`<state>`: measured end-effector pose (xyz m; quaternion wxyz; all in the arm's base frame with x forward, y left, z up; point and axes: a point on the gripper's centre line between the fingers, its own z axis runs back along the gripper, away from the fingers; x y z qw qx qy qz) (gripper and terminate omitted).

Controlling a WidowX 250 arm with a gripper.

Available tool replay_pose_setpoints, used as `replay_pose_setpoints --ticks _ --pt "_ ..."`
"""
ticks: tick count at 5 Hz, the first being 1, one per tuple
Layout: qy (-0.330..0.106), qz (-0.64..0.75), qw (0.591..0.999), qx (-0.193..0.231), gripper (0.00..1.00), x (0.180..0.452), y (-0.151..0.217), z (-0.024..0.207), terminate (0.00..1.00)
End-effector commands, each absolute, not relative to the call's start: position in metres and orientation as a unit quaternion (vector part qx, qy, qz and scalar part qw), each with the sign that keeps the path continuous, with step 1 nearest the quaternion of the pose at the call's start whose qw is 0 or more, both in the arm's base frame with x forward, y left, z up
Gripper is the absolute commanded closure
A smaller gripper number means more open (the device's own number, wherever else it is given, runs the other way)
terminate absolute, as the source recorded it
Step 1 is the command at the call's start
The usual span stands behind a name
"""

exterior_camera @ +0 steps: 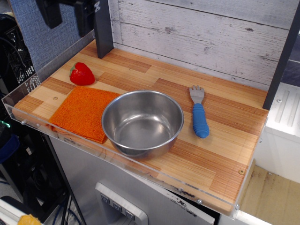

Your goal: Put the strawberry in the metal pot.

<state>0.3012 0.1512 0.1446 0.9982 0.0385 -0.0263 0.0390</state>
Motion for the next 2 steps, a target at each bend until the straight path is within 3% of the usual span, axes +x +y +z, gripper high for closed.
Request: replay_pose_setpoints --ticks 1,2 --pt "-0.051 0.055 0.995 0.058 0.00 0.324 0.196 0.134 0.00" --pt "-0.039 0.048 0.996 0.061 0.00 0.326 0.199 0.116 0.00"
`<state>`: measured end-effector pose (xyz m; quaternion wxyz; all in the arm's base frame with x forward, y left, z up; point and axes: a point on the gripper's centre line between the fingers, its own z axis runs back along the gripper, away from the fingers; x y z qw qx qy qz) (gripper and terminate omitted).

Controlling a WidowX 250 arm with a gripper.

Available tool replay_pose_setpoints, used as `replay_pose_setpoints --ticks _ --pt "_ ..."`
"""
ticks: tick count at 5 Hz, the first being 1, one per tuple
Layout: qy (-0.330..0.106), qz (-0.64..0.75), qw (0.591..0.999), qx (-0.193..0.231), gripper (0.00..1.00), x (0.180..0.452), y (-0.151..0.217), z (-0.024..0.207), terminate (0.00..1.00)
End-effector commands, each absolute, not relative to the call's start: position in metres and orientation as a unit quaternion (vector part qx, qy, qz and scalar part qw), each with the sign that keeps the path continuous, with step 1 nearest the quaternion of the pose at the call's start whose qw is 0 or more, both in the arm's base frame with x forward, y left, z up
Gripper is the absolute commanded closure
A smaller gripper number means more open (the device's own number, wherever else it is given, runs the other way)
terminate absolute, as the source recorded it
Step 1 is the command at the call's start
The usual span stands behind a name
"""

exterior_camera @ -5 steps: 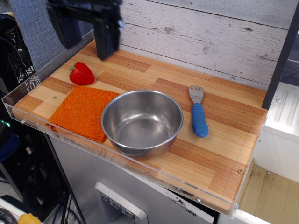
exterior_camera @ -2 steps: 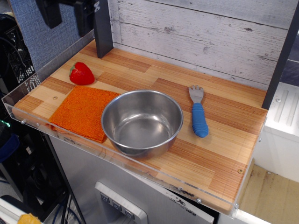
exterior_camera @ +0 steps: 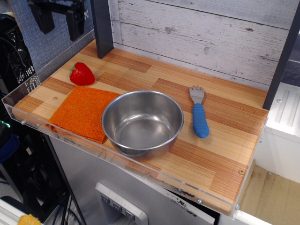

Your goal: Put the strawberry in the metal pot.

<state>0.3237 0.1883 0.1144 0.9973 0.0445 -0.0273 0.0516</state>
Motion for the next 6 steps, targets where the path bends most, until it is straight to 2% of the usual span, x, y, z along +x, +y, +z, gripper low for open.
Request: replay_pose_setpoints --ticks 1,2,4,6 --pt "-0.035 0.044 0.997 0.054 0.00 0.328 0.199 0.097 0.00" --pt "-0.041 0.045 0.997 0.048 0.00 0.332 0.199 0.085 0.00" --pt "-0.016 0.040 0.998 0.055 0.00 0.339 0.197 0.059 0.00" --pt "-0.001 0.039 0.998 0.055 0.00 0.340 0.197 0.042 0.00"
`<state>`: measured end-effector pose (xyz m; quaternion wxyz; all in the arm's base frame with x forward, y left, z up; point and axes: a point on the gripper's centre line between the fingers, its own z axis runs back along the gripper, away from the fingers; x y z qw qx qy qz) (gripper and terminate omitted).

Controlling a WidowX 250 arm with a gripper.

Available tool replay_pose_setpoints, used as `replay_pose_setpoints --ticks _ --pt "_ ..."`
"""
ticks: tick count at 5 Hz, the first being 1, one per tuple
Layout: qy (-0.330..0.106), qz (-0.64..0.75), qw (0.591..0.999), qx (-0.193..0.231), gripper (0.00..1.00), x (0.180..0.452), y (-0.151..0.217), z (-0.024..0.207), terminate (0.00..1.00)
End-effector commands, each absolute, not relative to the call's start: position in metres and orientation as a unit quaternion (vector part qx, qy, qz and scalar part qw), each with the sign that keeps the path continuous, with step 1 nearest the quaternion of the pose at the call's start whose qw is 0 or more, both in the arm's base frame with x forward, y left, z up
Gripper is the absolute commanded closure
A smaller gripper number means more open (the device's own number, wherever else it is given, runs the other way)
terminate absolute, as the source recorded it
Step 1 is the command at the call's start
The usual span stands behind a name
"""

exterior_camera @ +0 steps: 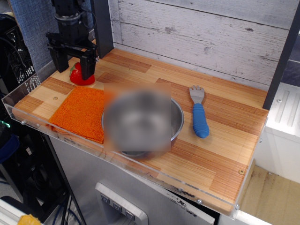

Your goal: Put the strawberry in the metal pot.

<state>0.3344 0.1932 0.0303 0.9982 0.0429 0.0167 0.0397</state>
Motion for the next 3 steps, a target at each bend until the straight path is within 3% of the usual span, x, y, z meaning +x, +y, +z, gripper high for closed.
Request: replay_pose_setpoints --ticks 1,2,3 --pt "0.007 0.033 0.998 0.050 0.00 0.341 0.185 0.032 0.00" --pt "0.003 0.032 0.998 0.053 0.00 0.341 0.178 0.029 0.00" --pt "-0.012 0.037 0.998 0.048 1.00 0.340 0.174 0.035 0.00"
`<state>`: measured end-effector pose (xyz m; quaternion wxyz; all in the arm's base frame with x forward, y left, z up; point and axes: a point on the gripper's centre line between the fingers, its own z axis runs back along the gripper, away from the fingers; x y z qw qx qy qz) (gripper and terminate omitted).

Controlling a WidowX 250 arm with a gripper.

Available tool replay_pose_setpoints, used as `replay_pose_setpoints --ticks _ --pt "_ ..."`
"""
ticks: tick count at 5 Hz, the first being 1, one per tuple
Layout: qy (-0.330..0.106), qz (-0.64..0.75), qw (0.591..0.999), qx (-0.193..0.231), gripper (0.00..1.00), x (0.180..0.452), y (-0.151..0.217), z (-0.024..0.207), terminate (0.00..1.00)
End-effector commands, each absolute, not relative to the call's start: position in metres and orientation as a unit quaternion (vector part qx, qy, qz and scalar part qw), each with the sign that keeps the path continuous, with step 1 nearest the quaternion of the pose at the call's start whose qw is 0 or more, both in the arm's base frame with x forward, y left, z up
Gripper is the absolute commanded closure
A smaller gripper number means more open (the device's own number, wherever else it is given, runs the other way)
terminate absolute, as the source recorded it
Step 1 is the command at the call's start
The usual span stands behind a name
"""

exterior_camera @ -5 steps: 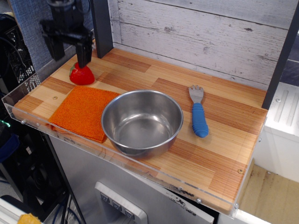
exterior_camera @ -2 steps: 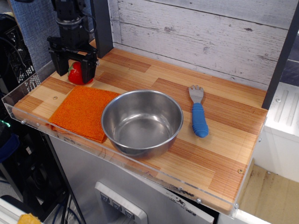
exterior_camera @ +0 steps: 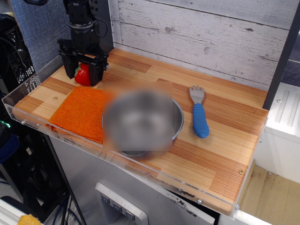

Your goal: Put the strawberry in the metal pot.

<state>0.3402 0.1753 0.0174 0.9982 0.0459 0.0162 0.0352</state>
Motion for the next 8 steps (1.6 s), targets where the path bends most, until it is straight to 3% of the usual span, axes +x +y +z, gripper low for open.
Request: replay_pose_setpoints --ticks 1,2,3,4,5,6,7,8 --pt "-0.008 0.048 0.997 0.058 1.00 0.338 0.176 0.049 0.00" --pt "-0.059 0.110 0.991 0.042 1.00 0.322 0.180 0.098 0.00" --pt "-0.112 0.114 0.987 -0.001 1.00 0.299 0.162 0.145 0.00" --pt "-0.117 0.054 0.991 -0.019 1.00 0.284 0.116 0.195 0.00" --pt "-0.112 -0.012 0.993 -0.026 1.00 0.265 0.069 0.200 0.00" --pt "-0.097 -0.067 0.993 -0.017 1.00 0.245 0.021 0.182 0.00" --pt "-0.082 -0.091 0.992 0.006 1.00 0.238 -0.007 0.160 0.00" --pt "-0.048 -0.089 0.995 0.026 1.00 0.244 0.001 0.128 0.00"
